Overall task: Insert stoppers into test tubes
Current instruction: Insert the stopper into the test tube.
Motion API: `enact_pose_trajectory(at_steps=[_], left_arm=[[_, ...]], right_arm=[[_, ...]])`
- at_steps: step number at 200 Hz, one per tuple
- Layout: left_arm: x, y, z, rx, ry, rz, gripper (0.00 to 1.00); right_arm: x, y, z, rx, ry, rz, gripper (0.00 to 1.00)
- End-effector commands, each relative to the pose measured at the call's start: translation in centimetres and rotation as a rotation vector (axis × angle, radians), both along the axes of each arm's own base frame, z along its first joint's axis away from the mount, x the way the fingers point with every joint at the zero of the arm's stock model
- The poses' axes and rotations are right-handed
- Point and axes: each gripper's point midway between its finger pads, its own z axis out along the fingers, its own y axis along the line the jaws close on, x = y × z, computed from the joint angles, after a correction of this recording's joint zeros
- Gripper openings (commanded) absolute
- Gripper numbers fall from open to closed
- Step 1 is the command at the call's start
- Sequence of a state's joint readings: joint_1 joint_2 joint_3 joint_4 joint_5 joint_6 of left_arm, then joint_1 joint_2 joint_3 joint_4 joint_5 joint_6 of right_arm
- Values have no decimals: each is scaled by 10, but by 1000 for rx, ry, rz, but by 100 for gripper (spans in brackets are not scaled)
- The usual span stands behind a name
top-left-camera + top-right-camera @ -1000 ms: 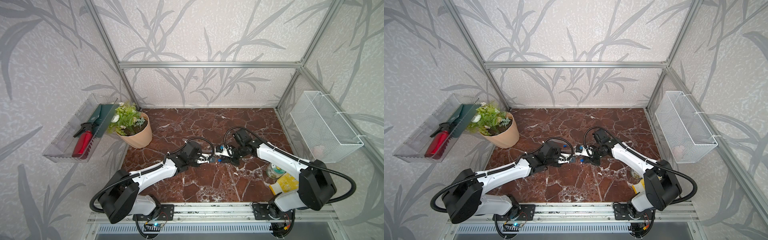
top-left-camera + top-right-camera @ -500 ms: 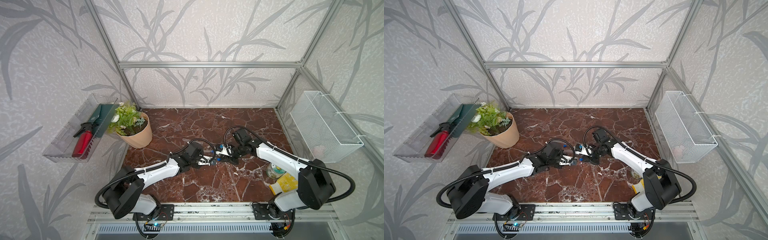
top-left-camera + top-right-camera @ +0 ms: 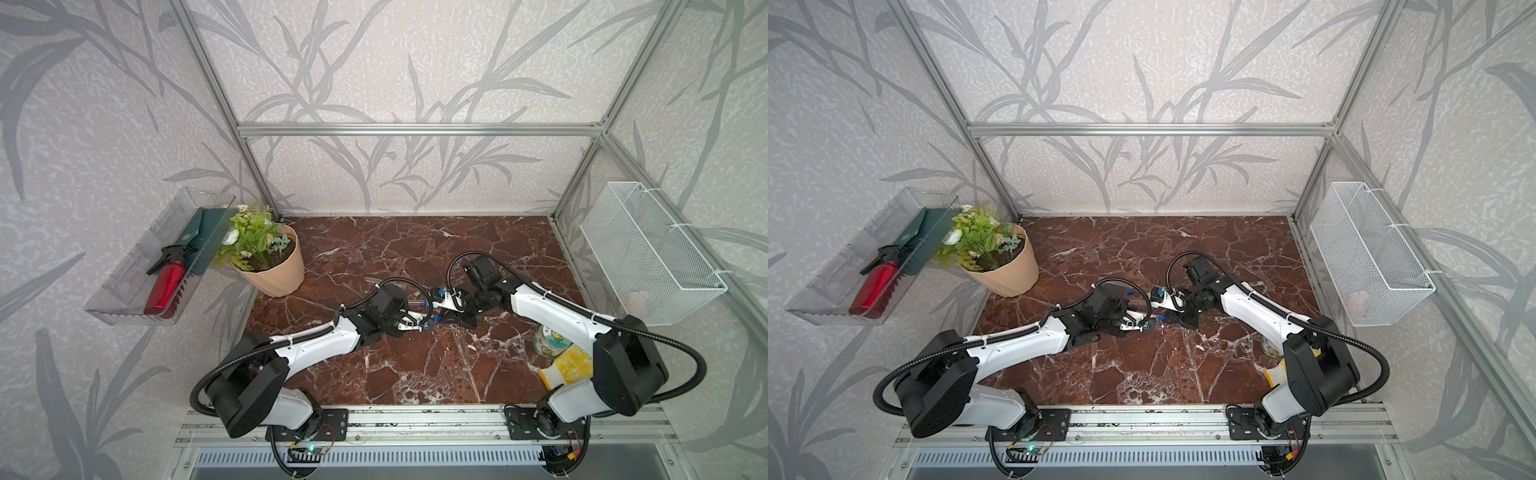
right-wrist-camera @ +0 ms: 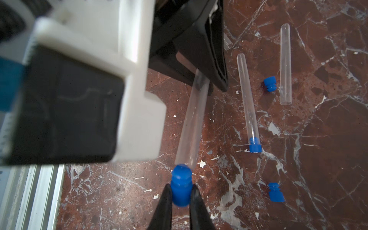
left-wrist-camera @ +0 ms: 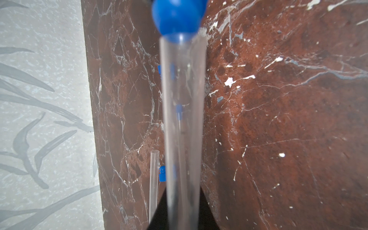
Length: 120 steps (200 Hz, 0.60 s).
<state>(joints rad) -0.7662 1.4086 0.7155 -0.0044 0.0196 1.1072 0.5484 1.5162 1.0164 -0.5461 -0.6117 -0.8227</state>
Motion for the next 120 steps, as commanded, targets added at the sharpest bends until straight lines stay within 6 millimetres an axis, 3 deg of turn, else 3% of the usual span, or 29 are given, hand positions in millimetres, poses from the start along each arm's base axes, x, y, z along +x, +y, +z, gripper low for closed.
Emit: enact_pose_trajectory(at_steps=[1,68,120], left_arm=[[0,-14,12,-33,-34,-50,0],[-2,-20,20,-32,-80,-74,0],[-9,-25,26,27,-148,-139,0]], right_arm=[[6,7,7,15,3,1,15],[11,7,6,-23,41,-28,15],[21,16,22,-26,123,-111,10]])
